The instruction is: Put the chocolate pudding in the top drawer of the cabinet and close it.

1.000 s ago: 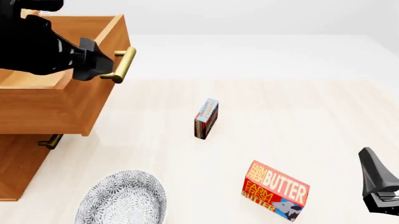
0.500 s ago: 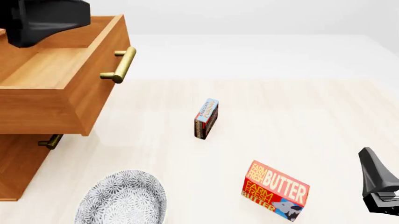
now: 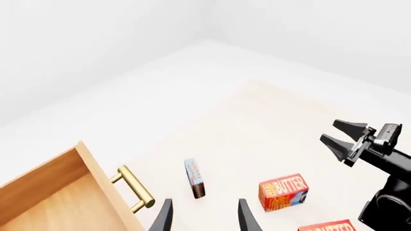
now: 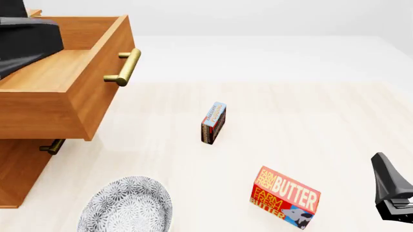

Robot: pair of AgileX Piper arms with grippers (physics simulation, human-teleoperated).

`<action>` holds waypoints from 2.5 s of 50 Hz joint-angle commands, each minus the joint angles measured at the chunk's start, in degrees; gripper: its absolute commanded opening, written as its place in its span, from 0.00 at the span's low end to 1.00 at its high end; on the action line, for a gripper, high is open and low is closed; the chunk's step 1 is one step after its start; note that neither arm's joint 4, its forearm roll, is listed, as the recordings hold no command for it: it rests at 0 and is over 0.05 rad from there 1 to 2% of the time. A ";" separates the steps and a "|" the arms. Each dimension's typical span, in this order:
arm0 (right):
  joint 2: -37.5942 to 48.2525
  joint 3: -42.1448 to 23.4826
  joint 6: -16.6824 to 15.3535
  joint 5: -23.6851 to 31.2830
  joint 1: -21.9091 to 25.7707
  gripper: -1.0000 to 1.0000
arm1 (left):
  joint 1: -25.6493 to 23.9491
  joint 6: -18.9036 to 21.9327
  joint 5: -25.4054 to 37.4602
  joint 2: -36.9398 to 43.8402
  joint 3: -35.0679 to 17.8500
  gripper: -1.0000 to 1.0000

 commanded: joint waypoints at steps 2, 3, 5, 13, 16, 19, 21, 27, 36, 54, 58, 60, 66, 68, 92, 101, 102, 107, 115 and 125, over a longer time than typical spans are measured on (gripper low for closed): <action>0.00 0.00 -0.01 0.00 0.00 1.00 | -4.76 5.01 -5.65 -5.77 6.71 1.00; -0.01 0.00 0.00 0.00 -0.01 1.00 | -4.81 5.18 -6.01 -6.25 7.30 1.00; 0.01 0.00 -0.01 0.00 -0.01 1.00 | -5.36 5.41 -7.13 -7.10 9.36 1.00; -0.01 0.00 0.00 0.00 0.00 1.00 | -5.54 6.29 -11.81 -13.04 17.61 1.00; 0.00 0.00 0.00 0.00 0.01 1.00 | -6.25 9.31 -13.17 -13.03 20.03 1.00; 0.00 0.00 0.00 0.00 -0.01 1.00 | -7.08 7.96 -14.88 -14.02 22.33 1.00; 0.00 0.00 0.00 0.00 -0.01 1.00 | -7.39 8.07 -16.22 -15.01 23.76 1.00; -0.01 0.00 0.00 0.00 0.00 1.00 | -8.57 9.26 -19.69 -15.77 28.39 1.00; 0.00 0.00 -0.01 0.00 0.00 1.00 | -10.91 8.28 -25.69 -17.16 34.69 1.00; 0.00 0.00 0.00 0.00 -0.01 1.00 | -13.48 4.50 -34.05 -15.65 40.89 1.00; 0.00 0.00 -0.01 0.00 0.00 1.00 | -13.52 4.14 -35.72 -14.68 41.78 1.00; 0.01 0.00 0.01 0.00 0.00 1.00 | -13.27 4.15 -36.29 -13.75 41.68 1.00; -0.02 0.00 0.00 0.01 0.00 1.00 | -12.88 2.02 -37.90 -10.37 40.15 1.00; 0.00 0.00 0.01 0.00 -0.01 1.00 | -12.58 1.44 -38.31 -9.20 39.81 1.00; 0.01 0.00 0.01 0.00 0.00 1.00 | -12.51 -1.82 -50.09 3.46 41.99 1.00; -0.01 0.00 0.00 0.00 0.00 1.00 | -13.75 -2.07 -53.06 9.35 41.04 1.00; 0.01 0.00 0.00 0.00 0.00 1.00 | -14.00 -2.13 -53.61 10.39 40.77 1.00; 0.00 0.00 0.01 0.00 0.00 1.00 | -14.63 -2.42 -54.68 13.03 39.62 1.00; -0.01 0.00 0.00 0.00 0.00 1.00 | -15.33 -2.61 -54.52 16.40 37.46 1.00; 0.01 0.00 0.00 0.00 0.00 1.00 | -15.47 -3.75 -54.89 18.57 35.97 1.00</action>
